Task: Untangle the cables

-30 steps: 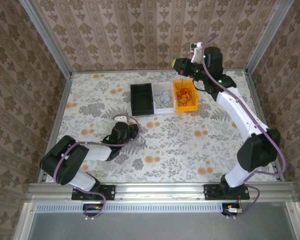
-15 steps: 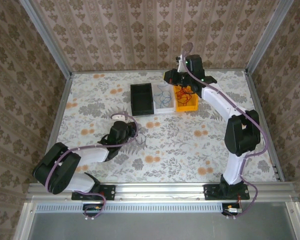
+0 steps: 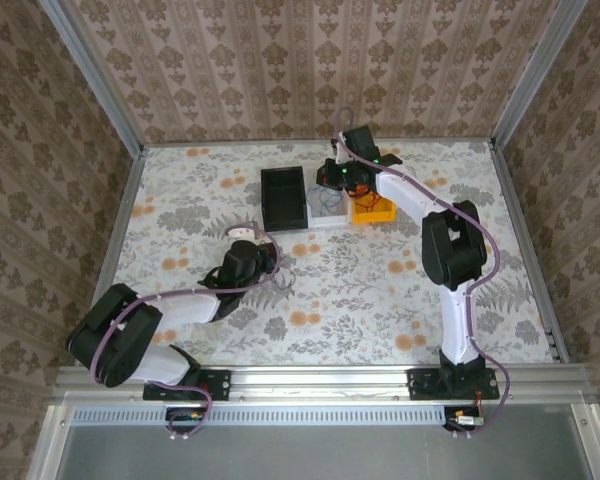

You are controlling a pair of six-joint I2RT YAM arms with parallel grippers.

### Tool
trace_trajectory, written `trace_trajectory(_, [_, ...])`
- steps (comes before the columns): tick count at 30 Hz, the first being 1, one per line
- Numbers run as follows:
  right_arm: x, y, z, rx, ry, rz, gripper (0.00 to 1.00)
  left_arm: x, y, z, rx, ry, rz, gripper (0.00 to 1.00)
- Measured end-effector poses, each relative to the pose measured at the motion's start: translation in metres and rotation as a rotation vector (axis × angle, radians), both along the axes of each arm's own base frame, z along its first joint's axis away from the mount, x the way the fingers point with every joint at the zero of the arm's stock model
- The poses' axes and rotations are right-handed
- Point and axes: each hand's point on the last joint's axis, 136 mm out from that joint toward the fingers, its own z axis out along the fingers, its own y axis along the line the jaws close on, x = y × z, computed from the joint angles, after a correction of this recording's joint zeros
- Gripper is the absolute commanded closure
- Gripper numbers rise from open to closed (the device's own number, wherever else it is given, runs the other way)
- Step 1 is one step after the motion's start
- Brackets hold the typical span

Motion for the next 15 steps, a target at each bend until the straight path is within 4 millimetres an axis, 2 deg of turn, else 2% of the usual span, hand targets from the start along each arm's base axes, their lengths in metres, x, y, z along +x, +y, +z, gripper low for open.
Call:
trace_trajectory(9, [0.013,-0.003,-0.022,-0.066,0.042,-0.023,0.94,-0.001,-0.001,-0.002,0.009,0.004,-0.006,1.00])
trace_trajectory(15, [0.010,-0.007,-0.051,-0.134,0.099,-0.032,0.91,0.000,-0.002,-0.002,0.013,0.004,-0.009,1.00])
